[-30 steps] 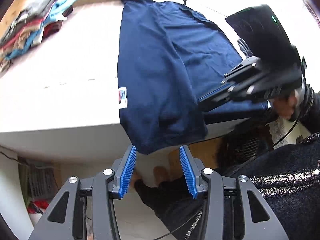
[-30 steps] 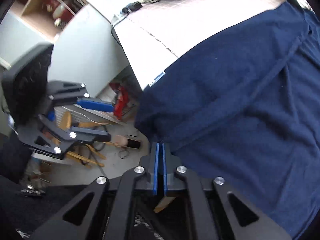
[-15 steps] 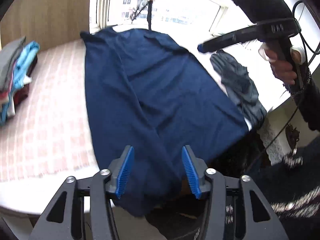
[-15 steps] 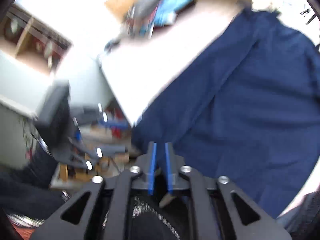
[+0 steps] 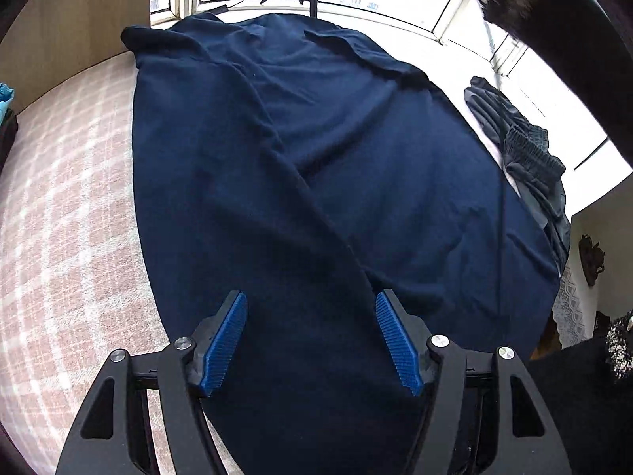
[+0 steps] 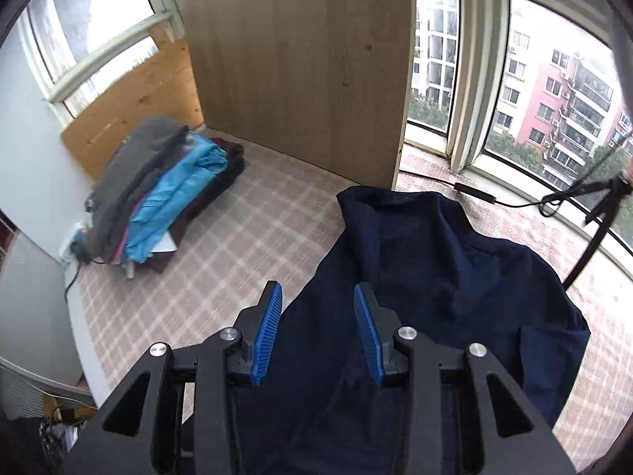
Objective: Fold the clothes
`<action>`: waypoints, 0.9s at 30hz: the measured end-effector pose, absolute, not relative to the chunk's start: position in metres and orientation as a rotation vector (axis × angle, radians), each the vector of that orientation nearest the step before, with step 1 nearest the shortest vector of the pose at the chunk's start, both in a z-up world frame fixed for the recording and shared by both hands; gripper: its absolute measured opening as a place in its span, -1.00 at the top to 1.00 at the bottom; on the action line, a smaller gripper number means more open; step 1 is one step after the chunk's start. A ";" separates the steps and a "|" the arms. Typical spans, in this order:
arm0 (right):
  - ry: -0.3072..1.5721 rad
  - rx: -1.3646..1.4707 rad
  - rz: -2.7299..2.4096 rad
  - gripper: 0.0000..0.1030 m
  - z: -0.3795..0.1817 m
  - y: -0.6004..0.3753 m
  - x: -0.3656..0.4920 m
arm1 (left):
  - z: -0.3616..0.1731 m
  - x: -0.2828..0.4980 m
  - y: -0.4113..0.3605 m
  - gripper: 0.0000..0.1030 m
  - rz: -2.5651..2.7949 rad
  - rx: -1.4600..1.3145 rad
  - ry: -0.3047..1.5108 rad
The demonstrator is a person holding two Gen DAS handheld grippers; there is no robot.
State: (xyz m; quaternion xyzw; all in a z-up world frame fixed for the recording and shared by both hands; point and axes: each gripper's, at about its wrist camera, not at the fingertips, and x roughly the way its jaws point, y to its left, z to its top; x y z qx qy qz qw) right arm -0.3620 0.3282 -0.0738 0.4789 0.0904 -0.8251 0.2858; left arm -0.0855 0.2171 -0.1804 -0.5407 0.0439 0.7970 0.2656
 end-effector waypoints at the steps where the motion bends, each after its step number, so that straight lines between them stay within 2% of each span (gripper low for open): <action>1: 0.294 1.296 -2.215 0.27 -0.084 0.314 -0.377 | -0.184 -0.085 0.217 -0.30 2.150 -1.469 0.147; 5: 0.467 1.346 -2.233 0.27 -0.134 0.273 -0.425 | -0.183 -0.079 0.224 -0.40 2.141 -1.433 0.233; 6: 0.477 1.370 -2.222 0.27 -0.145 0.265 -0.436 | -0.183 -0.076 0.228 -0.48 2.135 -1.423 0.276; 8: 0.397 1.391 -2.249 0.27 -0.150 0.277 -0.450 | -0.185 -0.071 0.237 -0.60 2.120 -1.398 0.356; 9: 0.346 1.399 -2.268 0.28 -0.150 0.286 -0.456 | -0.186 -0.069 0.240 -0.72 2.112 -1.384 0.380; 10: 0.295 1.406 -2.286 0.49 -0.150 0.295 -0.462 | -0.186 -0.069 0.241 -0.85 2.100 -1.375 0.377; 11: 0.243 1.413 -2.303 0.87 -0.150 0.304 -0.468 | -0.187 -0.068 0.242 -0.90 2.088 -1.366 0.373; 15: 0.031 1.435 -2.363 0.84 -0.151 0.339 -0.493 | -0.184 -0.073 0.238 -0.95 2.053 -1.362 0.320; 16: 0.029 1.480 -2.360 0.76 -0.155 0.346 -0.499 | -0.183 -0.076 0.236 -0.95 2.045 -1.366 0.291; 17: 0.065 1.542 -2.352 0.55 -0.159 0.350 -0.503 | -0.183 -0.079 0.234 -0.95 2.042 -1.366 0.265; 19: 0.097 1.523 -2.381 0.40 -0.154 0.356 -0.501 | -0.183 -0.083 0.233 -0.95 2.037 -1.363 0.239; 24: 0.063 1.328 -2.368 0.40 -0.134 0.359 -0.482 | -0.182 -0.082 0.239 -0.96 2.034 -1.345 0.280; 27: 0.128 1.380 -2.272 0.40 -0.156 0.339 -0.490 | -0.185 -0.083 0.237 -0.96 2.038 -1.334 0.270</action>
